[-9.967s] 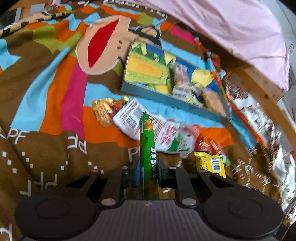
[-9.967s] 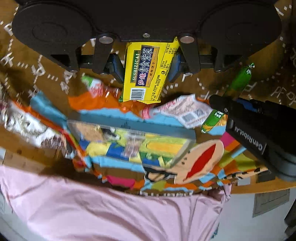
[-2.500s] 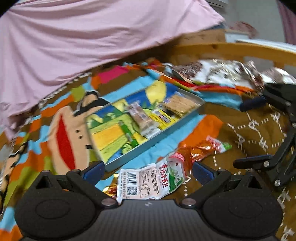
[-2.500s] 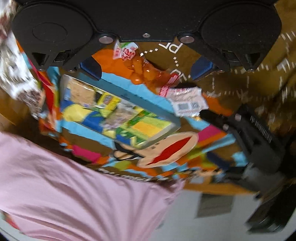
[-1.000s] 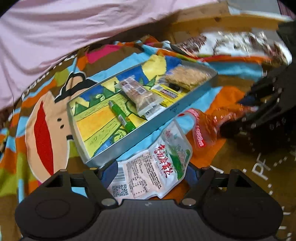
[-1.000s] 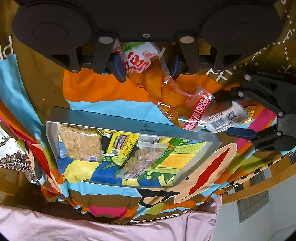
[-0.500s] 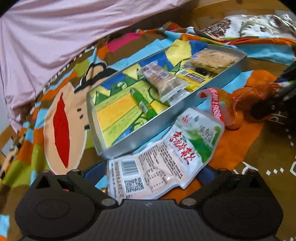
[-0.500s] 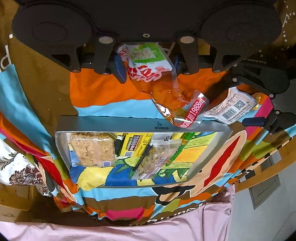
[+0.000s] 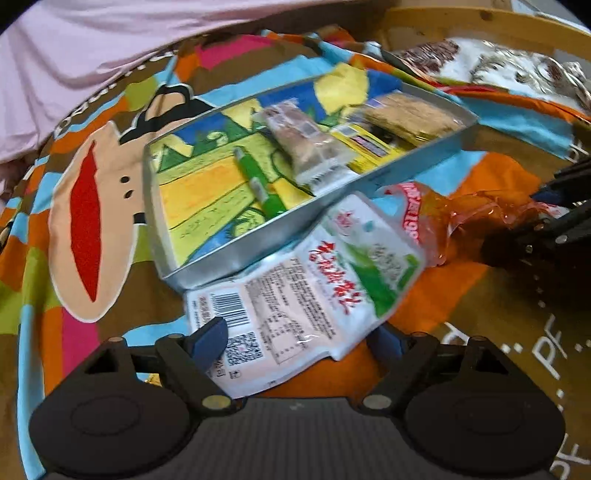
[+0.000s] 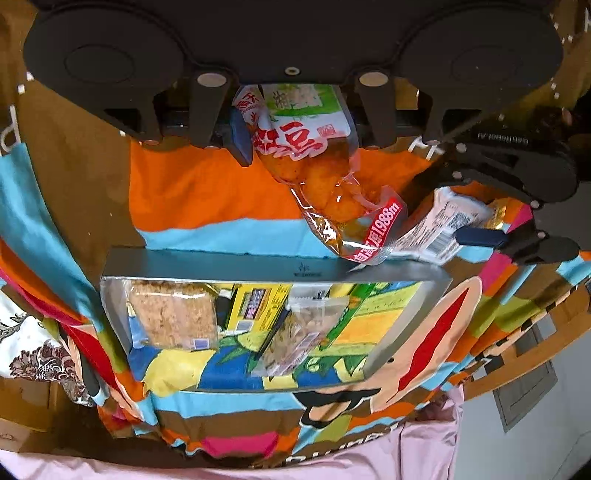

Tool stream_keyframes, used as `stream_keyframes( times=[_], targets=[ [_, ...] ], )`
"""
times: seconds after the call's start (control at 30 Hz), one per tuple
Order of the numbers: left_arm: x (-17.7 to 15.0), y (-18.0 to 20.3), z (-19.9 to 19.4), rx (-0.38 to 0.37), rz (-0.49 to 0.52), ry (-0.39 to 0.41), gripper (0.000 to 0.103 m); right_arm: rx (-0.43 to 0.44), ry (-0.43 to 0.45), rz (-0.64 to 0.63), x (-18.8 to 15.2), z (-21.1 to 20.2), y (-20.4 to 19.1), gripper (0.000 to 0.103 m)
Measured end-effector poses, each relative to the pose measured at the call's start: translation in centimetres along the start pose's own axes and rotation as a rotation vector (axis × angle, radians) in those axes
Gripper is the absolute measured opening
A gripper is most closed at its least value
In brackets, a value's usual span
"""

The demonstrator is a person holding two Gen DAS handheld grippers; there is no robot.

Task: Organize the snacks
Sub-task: 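Grasp the orange jerky bag with the right gripper while the left grasps the white-and-green packet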

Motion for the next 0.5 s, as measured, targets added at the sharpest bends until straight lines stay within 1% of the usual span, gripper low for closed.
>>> stream_keyframes(
  times=[0.1,0.13,0.23,0.27,0.33,0.37,0.43,0.5],
  targets=[
    [0.3,0.1,-0.1,-0.031,-0.02,-0.024,0.086,-0.008,-0.015,-0.02,-0.5,-1.0,-0.1,0.05],
    [0.5,0.2,-0.1,-0.035,0.012,-0.023,0.087,-0.008,-0.018,-0.025,-0.6,-1.3,-0.2,0.05],
    [1.3,0.4,0.2,-0.015,0.141,0.0,0.098,-0.011,-0.023,-0.056,-1.1,-1.7,-0.4,0.05],
    [1.4,0.5,0.3,-0.013,0.17,0.0,0.1,-0.015,-0.019,-0.074,-1.2,-1.7,-0.5,0.05],
    [1.6,0.6,0.8,-0.029,0.205,-0.001,0.101,-0.019,-0.005,-0.088,-1.1,-1.5,-0.6,0.051],
    [1.7,0.6,1.1,-0.033,0.211,0.002,0.102,-0.018,0.003,-0.09,-1.1,-1.3,-0.6,0.052],
    [1.8,0.4,1.4,-0.034,0.207,0.021,0.103,-0.016,0.023,-0.091,-0.9,-0.8,-0.6,0.06],
    [1.7,0.3,1.6,-0.026,0.209,0.038,0.103,-0.021,0.047,-0.102,-0.6,-0.2,-0.8,0.064]
  ],
)
Point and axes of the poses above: each gripper's, at about its wrist camera, not at the fingertips, and z roughly the way its jaws point, y to its right, x to its top, the point moved 10 cm from there along z, roughly the way its jaws point, and after that the axes turned 3 degrees about y, right-handed, at the moved point
